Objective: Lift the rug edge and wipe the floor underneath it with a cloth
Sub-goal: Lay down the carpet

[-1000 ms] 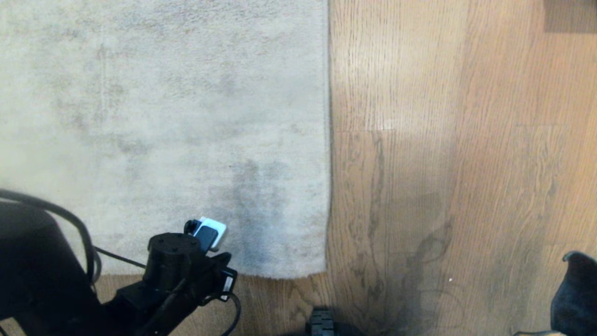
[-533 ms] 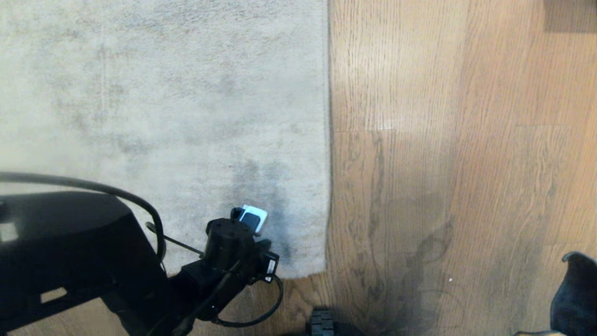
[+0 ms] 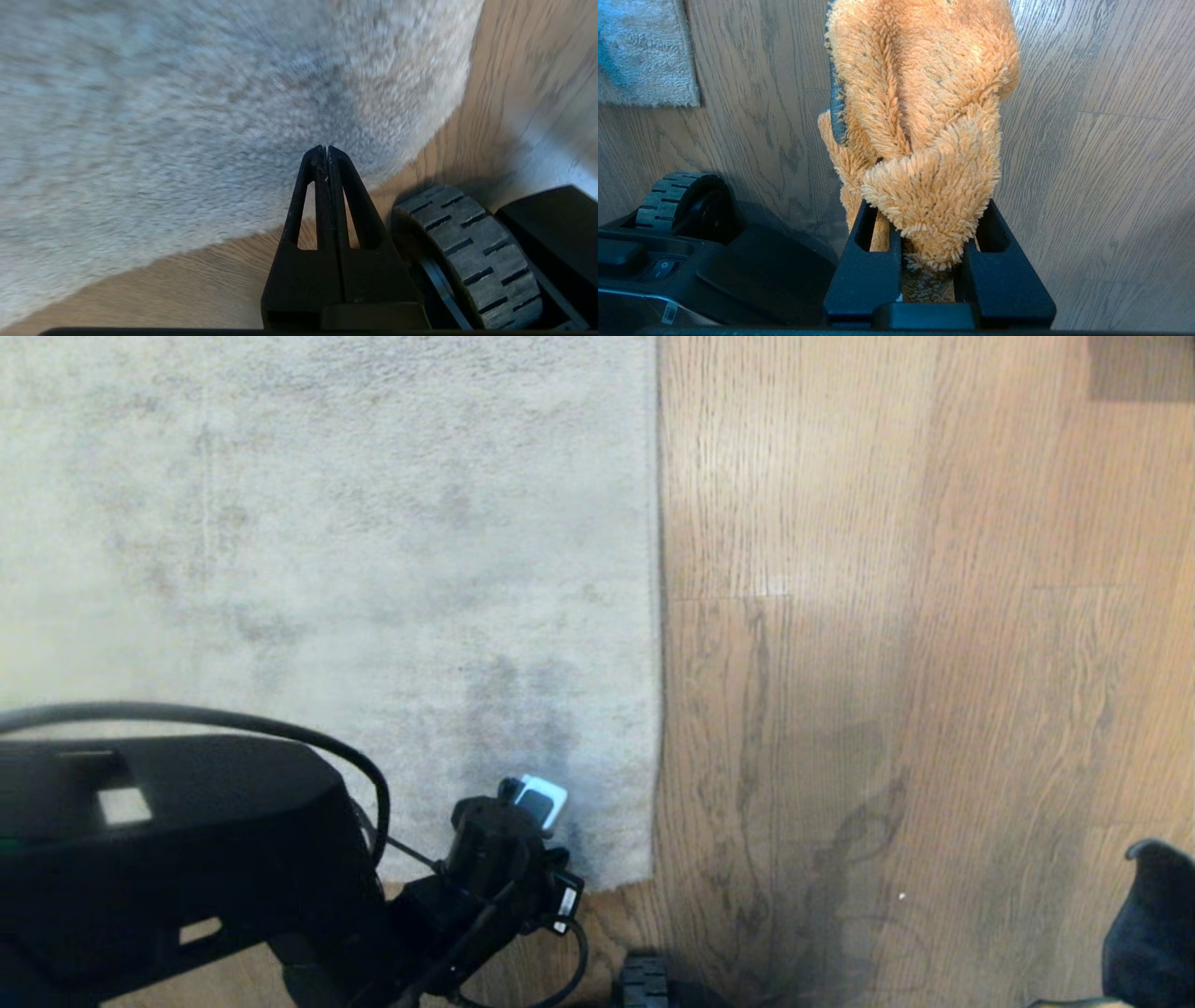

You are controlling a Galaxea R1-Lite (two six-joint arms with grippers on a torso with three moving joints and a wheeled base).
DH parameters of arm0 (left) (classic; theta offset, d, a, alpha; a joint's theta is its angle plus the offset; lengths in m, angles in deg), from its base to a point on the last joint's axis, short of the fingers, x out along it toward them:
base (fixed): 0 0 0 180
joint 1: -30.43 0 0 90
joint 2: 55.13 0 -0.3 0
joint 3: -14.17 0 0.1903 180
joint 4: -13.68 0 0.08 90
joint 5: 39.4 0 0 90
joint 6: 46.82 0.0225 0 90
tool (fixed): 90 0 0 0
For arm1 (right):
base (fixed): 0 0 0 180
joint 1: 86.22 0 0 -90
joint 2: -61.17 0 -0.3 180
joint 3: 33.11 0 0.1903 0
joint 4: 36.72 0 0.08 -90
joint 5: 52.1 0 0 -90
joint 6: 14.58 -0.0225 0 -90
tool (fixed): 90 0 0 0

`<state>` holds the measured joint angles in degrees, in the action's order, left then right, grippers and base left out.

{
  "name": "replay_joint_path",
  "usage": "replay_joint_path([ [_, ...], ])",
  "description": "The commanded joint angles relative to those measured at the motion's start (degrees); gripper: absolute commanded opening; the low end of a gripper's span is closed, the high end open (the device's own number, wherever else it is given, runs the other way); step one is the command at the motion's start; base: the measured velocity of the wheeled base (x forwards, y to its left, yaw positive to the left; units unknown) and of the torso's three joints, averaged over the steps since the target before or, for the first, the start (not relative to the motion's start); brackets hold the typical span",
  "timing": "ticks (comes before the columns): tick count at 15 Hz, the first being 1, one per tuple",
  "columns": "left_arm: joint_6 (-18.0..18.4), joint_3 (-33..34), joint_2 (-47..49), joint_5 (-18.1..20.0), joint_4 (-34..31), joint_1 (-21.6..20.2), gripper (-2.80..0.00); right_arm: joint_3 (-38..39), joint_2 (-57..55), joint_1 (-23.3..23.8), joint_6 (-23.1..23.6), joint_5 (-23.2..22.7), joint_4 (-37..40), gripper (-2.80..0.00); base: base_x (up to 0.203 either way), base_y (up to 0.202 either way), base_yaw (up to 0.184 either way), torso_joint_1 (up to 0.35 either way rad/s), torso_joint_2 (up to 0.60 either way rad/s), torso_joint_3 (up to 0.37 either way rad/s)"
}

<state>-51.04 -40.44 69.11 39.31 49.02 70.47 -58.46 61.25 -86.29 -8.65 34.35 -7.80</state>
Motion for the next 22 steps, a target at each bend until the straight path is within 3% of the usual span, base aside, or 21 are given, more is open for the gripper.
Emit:
replay_joint_path([
  [1,0.11,-1.16,2.67,0.34,0.35,-0.05,-2.80,0.02,-0.07,-0.01,0.09,-0.06,0.03,-2.80,0.000,0.000,0.000,0.000,0.00,0.000],
  [5,0.90,-4.71,5.45,1.09,0.70,-0.14,-2.80,-0.05,-0.07,-0.01,0.13,-0.06,0.07,-2.80,0.000,0.000,0.000,0.000,0.00,0.000],
  [9,4.67,-7.86,6.98,1.18,0.86,-1.58,-2.80,0.04,-0.07,-0.01,0.05,-0.06,-0.02,-2.80,0.000,0.000,0.000,0.000,0.00,0.000],
  [22,4.63,-6.72,3.51,1.14,1.40,-0.19,-2.80,-0.03,-0.07,-0.01,0.11,-0.06,0.04,-2.80,0.000,0.000,0.000,0.000,0.00,0.000],
])
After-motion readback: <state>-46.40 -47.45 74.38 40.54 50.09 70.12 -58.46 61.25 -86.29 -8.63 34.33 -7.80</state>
